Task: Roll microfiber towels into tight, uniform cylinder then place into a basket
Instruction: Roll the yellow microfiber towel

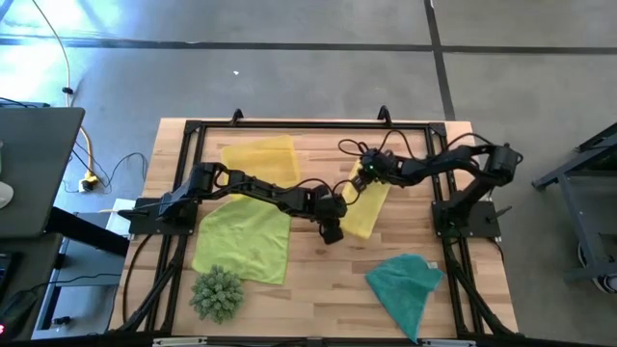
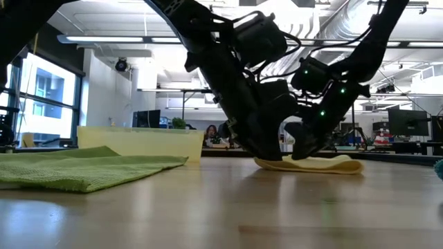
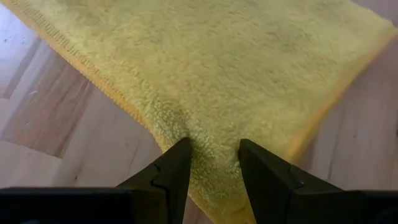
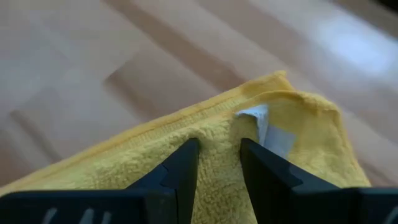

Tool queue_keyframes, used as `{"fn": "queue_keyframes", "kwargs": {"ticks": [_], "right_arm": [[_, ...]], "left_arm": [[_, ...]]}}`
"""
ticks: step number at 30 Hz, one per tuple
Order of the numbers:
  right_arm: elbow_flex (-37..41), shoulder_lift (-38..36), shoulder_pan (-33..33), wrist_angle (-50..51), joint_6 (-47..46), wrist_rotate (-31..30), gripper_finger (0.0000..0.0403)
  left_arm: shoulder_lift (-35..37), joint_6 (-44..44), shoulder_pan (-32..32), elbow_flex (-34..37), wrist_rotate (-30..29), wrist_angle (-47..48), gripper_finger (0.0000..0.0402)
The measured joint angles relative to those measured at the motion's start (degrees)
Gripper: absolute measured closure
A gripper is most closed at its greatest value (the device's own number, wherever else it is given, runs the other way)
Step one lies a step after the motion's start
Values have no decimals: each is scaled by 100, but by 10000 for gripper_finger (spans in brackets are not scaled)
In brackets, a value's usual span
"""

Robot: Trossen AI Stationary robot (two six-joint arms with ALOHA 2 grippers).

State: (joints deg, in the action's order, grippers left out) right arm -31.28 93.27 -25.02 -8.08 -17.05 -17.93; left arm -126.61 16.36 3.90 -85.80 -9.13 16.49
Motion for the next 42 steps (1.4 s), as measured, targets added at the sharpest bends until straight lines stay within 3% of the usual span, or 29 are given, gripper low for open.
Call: {"fn": "queue_keyframes", "kwargs": {"ticks": [4,8,19,24,34,38,42], "right_arm": [[10,-34,0,-41,57,-141,287],[34,-262,-12,98,94,426,287],[39,-1887,459,1380,9,1090,287],[32,-2205,959,2139,-1006,1284,287],[32,-1850,1617,3425,-2289,-232,287],[32,-1572,1534,3436,-2336,-494,287],[29,-1206,1351,3338,-2251,-605,287]], "left_arm": [[0,0,-50,0,-84,-1,273],[-2,22,-34,0,-331,16,273],[173,-287,-21,-83,-349,122,273],[181,-765,-21,-381,-181,363,273],[122,-902,-8,-277,-45,212,273],[114,-542,12,-76,-335,138,273],[125,-187,23,53,-192,151,273]]}}
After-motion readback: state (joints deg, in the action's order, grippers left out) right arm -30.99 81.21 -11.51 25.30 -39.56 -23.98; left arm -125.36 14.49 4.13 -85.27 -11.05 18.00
